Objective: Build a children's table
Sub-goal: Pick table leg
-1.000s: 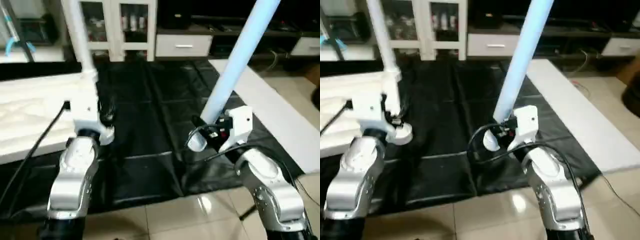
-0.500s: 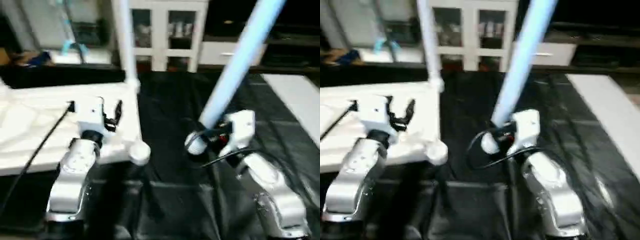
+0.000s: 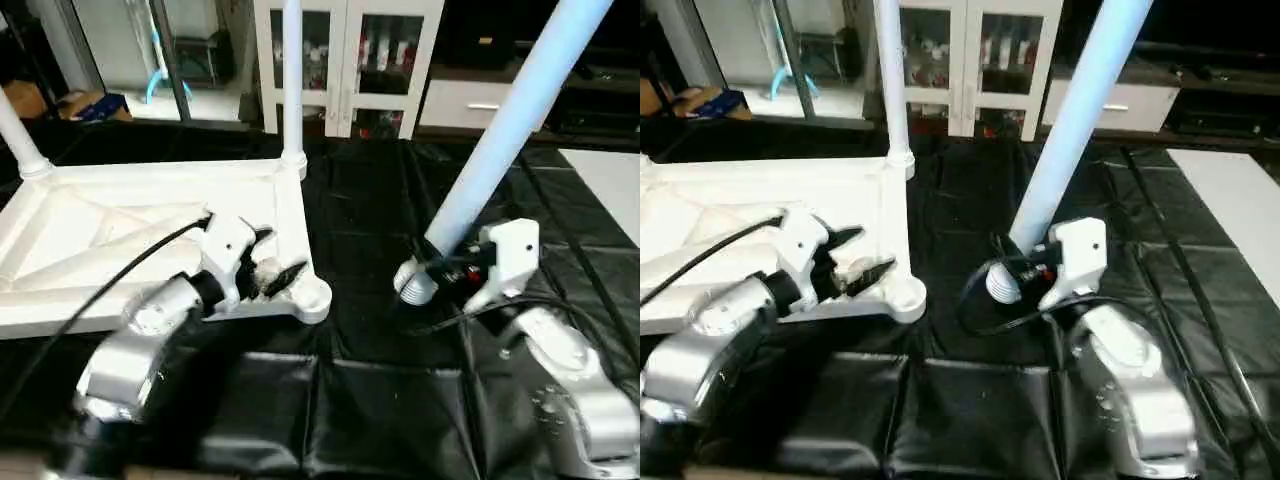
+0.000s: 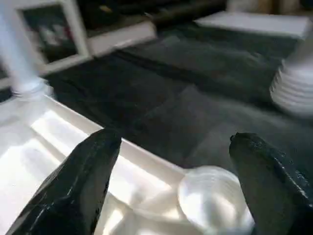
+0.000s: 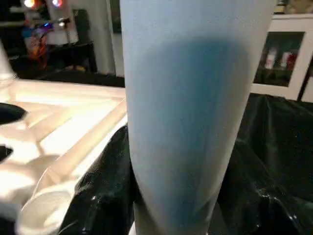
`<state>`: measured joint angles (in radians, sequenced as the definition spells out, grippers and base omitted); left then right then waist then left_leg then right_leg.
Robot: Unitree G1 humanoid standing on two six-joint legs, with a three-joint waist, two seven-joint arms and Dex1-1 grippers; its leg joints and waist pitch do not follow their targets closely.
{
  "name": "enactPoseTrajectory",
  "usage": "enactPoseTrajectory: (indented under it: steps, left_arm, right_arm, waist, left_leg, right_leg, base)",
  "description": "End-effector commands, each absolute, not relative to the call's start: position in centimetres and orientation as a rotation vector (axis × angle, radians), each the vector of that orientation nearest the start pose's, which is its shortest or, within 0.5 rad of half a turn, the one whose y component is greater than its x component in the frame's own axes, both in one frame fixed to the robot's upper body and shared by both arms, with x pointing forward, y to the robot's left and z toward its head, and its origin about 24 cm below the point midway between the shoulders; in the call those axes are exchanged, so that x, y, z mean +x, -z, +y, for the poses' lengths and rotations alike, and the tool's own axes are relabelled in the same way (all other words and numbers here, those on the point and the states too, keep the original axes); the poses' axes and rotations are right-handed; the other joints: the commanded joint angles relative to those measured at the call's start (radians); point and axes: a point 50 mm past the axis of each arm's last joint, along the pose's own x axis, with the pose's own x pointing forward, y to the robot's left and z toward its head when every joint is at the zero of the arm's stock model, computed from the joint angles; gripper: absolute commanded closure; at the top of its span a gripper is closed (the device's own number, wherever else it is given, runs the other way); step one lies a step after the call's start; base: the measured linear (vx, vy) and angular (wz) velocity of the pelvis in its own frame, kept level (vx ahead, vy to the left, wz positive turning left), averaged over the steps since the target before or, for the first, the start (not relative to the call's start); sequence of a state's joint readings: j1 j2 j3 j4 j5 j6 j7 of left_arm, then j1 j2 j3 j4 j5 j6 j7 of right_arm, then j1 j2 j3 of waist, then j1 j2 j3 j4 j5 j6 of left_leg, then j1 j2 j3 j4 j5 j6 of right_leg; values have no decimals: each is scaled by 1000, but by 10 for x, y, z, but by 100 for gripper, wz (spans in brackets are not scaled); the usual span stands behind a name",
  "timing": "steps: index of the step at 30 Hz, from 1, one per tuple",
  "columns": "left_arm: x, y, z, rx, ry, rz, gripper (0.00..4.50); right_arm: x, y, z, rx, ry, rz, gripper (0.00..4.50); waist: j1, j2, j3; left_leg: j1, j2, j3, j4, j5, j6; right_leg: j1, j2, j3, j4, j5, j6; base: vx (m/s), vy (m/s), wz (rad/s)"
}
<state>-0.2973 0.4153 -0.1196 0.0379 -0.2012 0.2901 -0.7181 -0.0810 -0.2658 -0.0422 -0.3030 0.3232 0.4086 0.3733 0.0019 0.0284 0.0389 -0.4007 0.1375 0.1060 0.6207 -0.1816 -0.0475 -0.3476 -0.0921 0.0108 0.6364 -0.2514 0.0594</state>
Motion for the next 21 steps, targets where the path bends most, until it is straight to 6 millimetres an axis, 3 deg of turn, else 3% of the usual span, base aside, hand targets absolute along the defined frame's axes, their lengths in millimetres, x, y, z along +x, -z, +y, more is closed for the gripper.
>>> enactPoseTrajectory:
  steps: [1,2,3,5,9,10,11,13,15,17,21]
  left_arm:
    - [296,-82,157,257,918,196,17]
    - [301,-77,162,298,935,251,13]
    - [303,-75,165,313,955,272,6]
    - [304,-73,167,328,978,293,6]
    - [314,-65,181,485,1048,433,6]
    - [316,-64,182,495,1052,448,6]
    - [319,-63,184,512,1044,458,6]
    - [321,-63,185,523,1047,467,6]
    - [326,-63,185,513,1065,475,6]
    - [327,-64,184,504,1071,475,6]
    - [333,-62,183,515,1058,477,37]
  right_arm:
    - [256,-113,-170,31,-488,-23,269]
    - [254,-114,-171,8,-527,-14,269]
    - [252,-115,-171,3,-546,-9,269]
    - [250,-115,-172,-1,-566,-3,269]
    - [241,-113,-170,-11,-687,40,269]
    - [240,-113,-169,-10,-702,44,269]
    - [239,-113,-168,-8,-718,47,269]
    - [239,-113,-168,-6,-725,51,269]
    - [238,-112,-168,-8,-730,57,269]
    - [238,-112,-168,-5,-725,56,269]
    - [237,-112,-169,2,-729,59,269]
  waist:
    - [-6,3,-39]
    - [-7,8,-41]
    - [-6,9,-43]
    - [-7,6,-42]
    - [-5,6,-42]
    - [-8,3,-41]
    - [-7,3,-44]
    - [-6,6,-43]
    - [-4,5,-43]
    - [-6,2,-42]
    - [-4,-3,-40]
  left_leg:
    - [37,44,-11,-110,-519,-88]
    - [43,46,-9,-111,-539,-91]
    - [41,47,-8,-111,-535,-91]
    - [35,49,-4,-114,-519,-84]
    - [43,50,-2,-111,-549,-75]
    - [39,50,-1,-112,-547,-75]
    - [32,51,-3,-113,-529,-76]
    - [34,53,-2,-115,-530,-75]
    - [40,52,1,-112,-550,-75]
    - [36,55,0,-115,-554,-76]
    - [38,55,4,-112,-553,-68]
  right_leg:
    - [-6,-25,4,-104,-344,-143]
    - [-11,-25,5,-106,-340,-139]
    - [-10,-26,4,-103,-330,-140]
    - [-10,-29,5,-104,-327,-145]
    - [-21,-33,8,-111,-362,-151]
    - [-19,-33,7,-111,-368,-151]
    - [-14,-36,4,-108,-361,-153]
    - [-20,-37,4,-107,-344,-163]
    - [-27,-38,5,-113,-373,-166]
    - [-24,-38,3,-111,-372,-168]
    - [-30,-40,5,-115,-380,-174]
  base:
    - [-82,24,-4]
    - [-82,24,-4]
    - [-68,24,-5]
    - [0,0,0]
    - [0,0,0]
    - [0,0,0]
    - [0,0,0]
    - [0,0,0]
    - [0,0,0]
    - [0,0,0]
    - [0,0,0]
